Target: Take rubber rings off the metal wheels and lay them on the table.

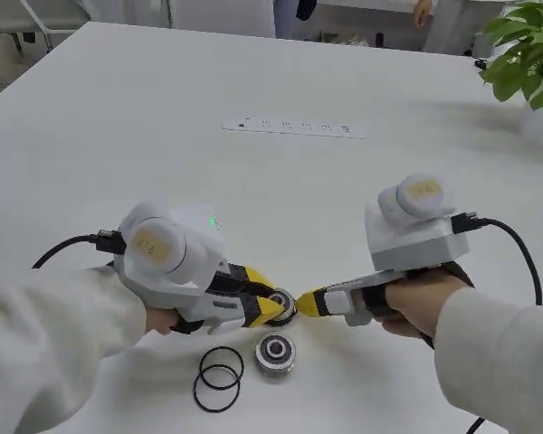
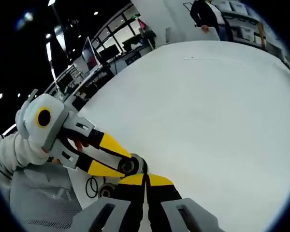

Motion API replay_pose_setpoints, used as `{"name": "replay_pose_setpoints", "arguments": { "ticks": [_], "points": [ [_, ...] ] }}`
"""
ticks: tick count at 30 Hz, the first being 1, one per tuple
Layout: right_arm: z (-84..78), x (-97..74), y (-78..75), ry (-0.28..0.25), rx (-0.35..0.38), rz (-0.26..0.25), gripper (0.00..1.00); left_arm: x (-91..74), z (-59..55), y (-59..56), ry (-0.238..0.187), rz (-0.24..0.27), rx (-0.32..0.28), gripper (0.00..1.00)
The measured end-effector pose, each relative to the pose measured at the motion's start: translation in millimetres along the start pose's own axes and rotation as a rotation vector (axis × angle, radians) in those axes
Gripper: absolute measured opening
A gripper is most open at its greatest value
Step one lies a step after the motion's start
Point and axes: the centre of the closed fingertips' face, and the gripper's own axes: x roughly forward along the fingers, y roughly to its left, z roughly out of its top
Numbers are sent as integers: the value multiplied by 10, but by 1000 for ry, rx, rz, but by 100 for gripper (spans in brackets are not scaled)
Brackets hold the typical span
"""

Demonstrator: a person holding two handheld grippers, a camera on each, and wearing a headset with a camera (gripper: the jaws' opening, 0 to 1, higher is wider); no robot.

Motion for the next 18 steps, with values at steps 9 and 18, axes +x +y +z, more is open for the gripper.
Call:
{"name": "replay_pose_setpoints", "arguments": {
  "ticks": [9, 18],
  "points": [
    [-46, -25, 49, 0, -53, 15, 0, 7, -1, -15, -5, 1, 3, 8],
    [8, -27, 104, -47, -80, 47, 0, 6, -5, -24, -17, 2, 0, 8]
  ]
}}
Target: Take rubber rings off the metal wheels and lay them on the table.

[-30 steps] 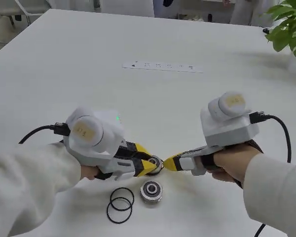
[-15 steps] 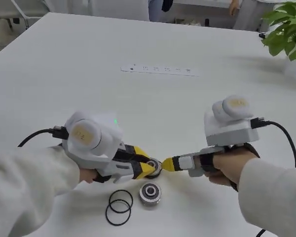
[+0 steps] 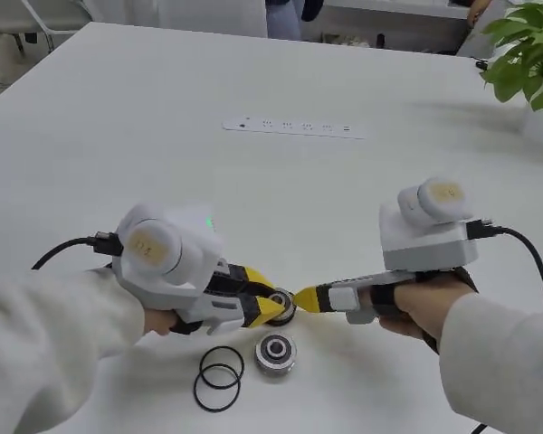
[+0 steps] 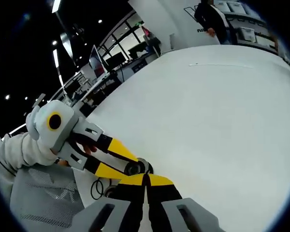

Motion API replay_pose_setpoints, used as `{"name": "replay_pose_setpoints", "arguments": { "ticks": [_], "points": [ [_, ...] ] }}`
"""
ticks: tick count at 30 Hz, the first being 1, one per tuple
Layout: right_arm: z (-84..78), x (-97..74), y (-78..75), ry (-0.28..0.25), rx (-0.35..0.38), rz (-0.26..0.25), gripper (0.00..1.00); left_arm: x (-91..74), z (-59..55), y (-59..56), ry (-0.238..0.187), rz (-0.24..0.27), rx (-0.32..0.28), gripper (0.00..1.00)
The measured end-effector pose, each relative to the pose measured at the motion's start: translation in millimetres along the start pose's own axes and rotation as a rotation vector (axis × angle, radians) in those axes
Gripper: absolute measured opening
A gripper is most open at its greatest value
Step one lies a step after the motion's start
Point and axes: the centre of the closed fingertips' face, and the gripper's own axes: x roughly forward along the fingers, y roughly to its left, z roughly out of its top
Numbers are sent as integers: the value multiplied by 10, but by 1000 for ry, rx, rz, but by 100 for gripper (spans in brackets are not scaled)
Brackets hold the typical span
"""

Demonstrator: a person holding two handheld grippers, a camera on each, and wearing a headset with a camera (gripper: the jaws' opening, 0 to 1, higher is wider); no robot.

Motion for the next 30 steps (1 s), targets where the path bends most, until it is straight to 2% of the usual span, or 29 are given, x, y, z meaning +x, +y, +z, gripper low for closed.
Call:
{"name": "replay_pose_setpoints", "arguments": {
  "ticks": [8, 21, 26, 30],
  "points": [
    [20, 26, 49, 0, 12, 5, 0, 1, -4, 0, -3, 7, 0, 8],
    [75, 42, 156, -12, -21, 31, 0, 1, -9, -3, -5, 10, -7, 8],
    [70, 32, 159, -16, -29, 32, 0, 0, -8, -5, -6, 12, -11, 8],
    [35, 40, 117, -1, -34, 14, 0, -1, -9, -5, -10, 19, -13, 8]
  ]
}}
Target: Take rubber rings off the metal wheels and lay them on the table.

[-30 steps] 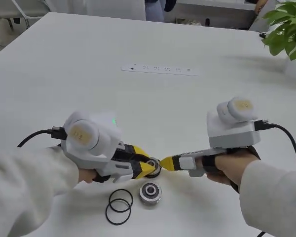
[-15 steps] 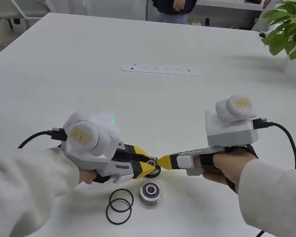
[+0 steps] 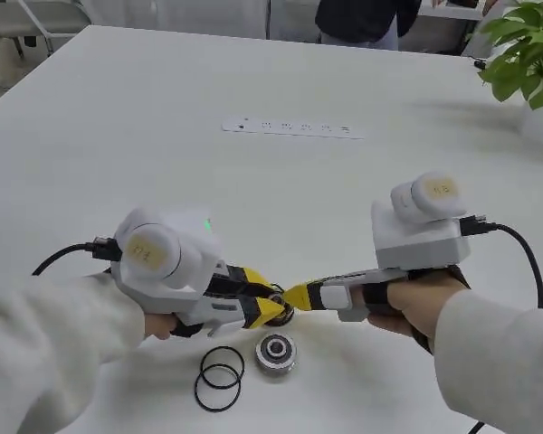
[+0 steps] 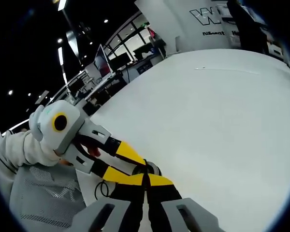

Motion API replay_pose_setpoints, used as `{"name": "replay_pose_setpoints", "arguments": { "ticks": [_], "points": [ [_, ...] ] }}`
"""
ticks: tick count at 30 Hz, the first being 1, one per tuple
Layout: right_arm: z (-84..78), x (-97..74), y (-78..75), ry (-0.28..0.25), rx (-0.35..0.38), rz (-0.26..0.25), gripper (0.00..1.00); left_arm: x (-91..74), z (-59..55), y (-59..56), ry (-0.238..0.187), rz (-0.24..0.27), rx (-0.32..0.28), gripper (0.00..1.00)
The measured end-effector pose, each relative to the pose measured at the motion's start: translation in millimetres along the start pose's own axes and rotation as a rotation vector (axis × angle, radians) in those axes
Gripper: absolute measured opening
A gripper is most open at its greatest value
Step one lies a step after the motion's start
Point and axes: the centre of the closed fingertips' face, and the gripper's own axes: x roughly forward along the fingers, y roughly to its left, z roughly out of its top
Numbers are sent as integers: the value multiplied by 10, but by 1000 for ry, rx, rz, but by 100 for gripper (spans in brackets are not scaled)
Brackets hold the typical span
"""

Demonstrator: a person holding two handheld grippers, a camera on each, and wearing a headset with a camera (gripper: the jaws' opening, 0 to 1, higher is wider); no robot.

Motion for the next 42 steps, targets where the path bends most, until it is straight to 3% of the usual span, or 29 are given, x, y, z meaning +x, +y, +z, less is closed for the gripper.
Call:
{"name": "replay_pose_setpoints", "arguments": {
  "ticks": [7, 14, 18, 22, 26, 30, 37, 40, 42],
  "points": [
    [-7, 2, 0, 1, 12, -7, 0, -3, 3, 3, 0, 13, -11, 8],
    [-16, -2, -19, 3, 20, -13, 0, -35, -8, 24, 37, 14, -23, 9],
    [0, -10, -23, -1, 22, -12, 0, -100, 16, 51, 28, 14, -33, 11],
    [9, -18, -19, -4, 21, -10, 0, -163, 78, 68, 18, 17, -36, 19],
    [18, -32, -18, -11, 21, -10, 0, -204, 132, -4, 5, -17, -40, 26],
    [48, -52, -25, -23, 25, -9, 0, -227, 141, -64, 23, -35, 2, 31],
    [84, -64, -20, -46, 44, -9, 0, -319, 240, -70, 23, -42, 44, 37],
    [95, -72, -9, -54, 53, -5, 0, -410, 348, -27, 10, -39, 47, 44],
    [108, -78, -2, -60, 56, -2, 0, -493, 451, -36, -17, -52, 9, 51]
  ]
}}
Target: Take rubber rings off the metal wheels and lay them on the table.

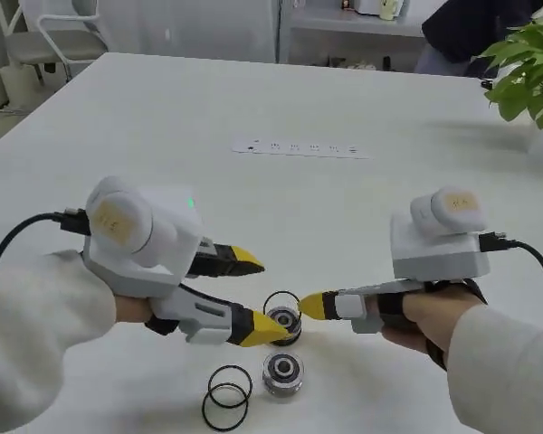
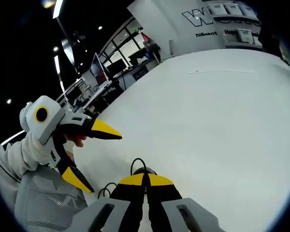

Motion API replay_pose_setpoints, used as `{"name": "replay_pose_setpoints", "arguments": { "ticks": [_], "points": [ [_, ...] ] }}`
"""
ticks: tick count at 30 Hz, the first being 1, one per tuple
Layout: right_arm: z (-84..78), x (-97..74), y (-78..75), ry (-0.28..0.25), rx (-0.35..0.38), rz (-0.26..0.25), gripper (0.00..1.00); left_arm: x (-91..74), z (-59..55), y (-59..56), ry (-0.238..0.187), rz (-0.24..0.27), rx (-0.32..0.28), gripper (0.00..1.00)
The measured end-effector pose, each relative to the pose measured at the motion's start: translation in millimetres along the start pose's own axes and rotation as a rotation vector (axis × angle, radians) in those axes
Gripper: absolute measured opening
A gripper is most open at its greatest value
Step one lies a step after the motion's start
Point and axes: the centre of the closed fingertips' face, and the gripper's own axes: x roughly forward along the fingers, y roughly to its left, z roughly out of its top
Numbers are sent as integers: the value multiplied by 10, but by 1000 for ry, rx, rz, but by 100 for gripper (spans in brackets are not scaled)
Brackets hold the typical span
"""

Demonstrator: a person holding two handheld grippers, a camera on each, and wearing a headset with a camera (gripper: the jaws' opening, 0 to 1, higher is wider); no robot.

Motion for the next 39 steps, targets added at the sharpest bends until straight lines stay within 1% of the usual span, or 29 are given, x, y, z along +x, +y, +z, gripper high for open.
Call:
{"name": "replay_pose_setpoints", "arguments": {
  "ticks": [2, 4, 5, 6, 7, 10, 11, 13, 15, 19, 20, 21, 22, 24, 28, 30, 32, 34, 37, 39],
  "points": [
    [11, -3, 3, -4, 0, 1, 0, -96, 100, -5, -27, -3, -12, 53],
    [18, -7, 3, -6, -1, 1, 0, -177, 152, -19, -30, -7, -17, 54],
    [23, -11, 10, -8, -1, 2, 0, -241, 186, -39, -28, -8, -20, 56],
    [34, -16, 12, -13, 1, 4, 0, -285, 216, -51, -36, -5, -16, 58],
    [42, -18, 10, -17, 2, 6, 0, -350, 268, -57, -52, 3, -6, 60],
    [78, -31, 24, -29, 10, 14, 0, -464, 309, -65, -55, 12, -6, 62],
    [91, -37, 32, -33, 11, 16, 0, -517, 313, -58, -52, 24, 1, 62],
    [118, -52, 57, -41, 11, 22, 0, -589, 295, -48, -36, 41, 10, 63],
    [143, -66, 85, -51, 10, 27, 0, -694, 273, -35, -22, 64, 21, 64],
    [186, -93, 106, -66, 4, 31, 0, -874, 273, -39, -26, 94, 16, 65],
    [200, -98, 116, -70, 2, 33, 0, -931, 272, -48, -25, 103, 18, 66],
    [205, -99, 120, -72, 2, 33, 0, -950, 272, -51, -25, 106, 18, 66],
    [218, -110, 137, -75, -2, 34, 0, -1029, 266, -66, -21, 119, 23, 67],
    [242, -128, 175, -80, -17, 36, 0, -1127, 255, -85, -17, 136, 27, 68],
    [260, -137, 234, -83, -34, 44, 0, -1274, 220, -141, -12, 163, 29, 72],
    [265, -141, 261, -81, -47, 46, 0, -1345, 176, -183, -8, 173, 26, 74],
    [262, -144, 292, -78, -57, 47, 0, -1395, 138, -231, -6, 183, 22, 74],
    [266, -148, 315, -79, -60, 51, 0, -1425, 96, -255, -6, 188, 14, 75],
    [283, -158, 344, -84, -63, 56, 0, -1459, -14, -325, -4, 189, -18, 77],
    [294, -163, 364, -87, -64, 58, 0, -1469, -82, -343, -1, 199, -33, 78]
  ]
}}
